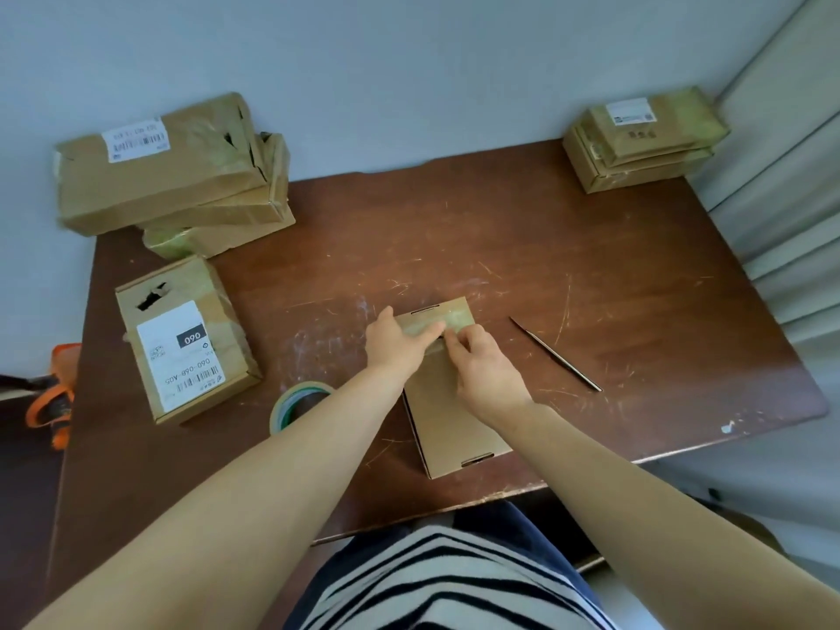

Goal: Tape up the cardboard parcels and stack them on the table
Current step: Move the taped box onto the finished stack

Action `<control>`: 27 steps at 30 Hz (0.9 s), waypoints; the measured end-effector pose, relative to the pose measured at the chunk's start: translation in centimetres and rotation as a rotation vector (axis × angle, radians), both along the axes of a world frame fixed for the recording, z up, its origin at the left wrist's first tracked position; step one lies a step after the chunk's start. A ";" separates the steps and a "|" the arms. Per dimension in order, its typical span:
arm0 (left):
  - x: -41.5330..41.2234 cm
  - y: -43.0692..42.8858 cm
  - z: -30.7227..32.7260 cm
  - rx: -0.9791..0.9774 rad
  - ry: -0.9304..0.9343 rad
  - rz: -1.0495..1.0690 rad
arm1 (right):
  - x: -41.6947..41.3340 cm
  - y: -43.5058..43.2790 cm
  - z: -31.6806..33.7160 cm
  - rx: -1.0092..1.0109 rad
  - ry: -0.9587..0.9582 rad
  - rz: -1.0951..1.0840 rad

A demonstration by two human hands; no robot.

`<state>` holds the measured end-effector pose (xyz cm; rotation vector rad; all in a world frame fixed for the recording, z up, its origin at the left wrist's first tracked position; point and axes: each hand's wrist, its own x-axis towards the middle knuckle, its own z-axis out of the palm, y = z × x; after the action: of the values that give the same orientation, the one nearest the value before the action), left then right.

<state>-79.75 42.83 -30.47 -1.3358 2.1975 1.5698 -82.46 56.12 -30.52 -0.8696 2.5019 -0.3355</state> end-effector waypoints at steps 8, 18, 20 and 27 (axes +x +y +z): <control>-0.3 0.1 -1.1 -0.078 -0.023 -0.017 | -0.1 -0.8 0.1 0.129 0.071 0.101; -0.9 0.1 -1.5 -0.058 -0.019 0.042 | -0.9 -0.6 -0.4 0.088 0.112 0.140; -1.0 0.0 -1.5 -0.026 -0.017 0.067 | -1.1 -0.4 -0.5 0.039 0.035 0.088; -1.2 0.0 -2.0 -0.027 0.015 0.105 | -1.3 -0.5 -1.1 -0.019 -0.009 0.044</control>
<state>-80.92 42.87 -32.51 -1.4746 2.1990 1.5955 -83.74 55.58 -31.62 -0.9280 2.4713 -0.3483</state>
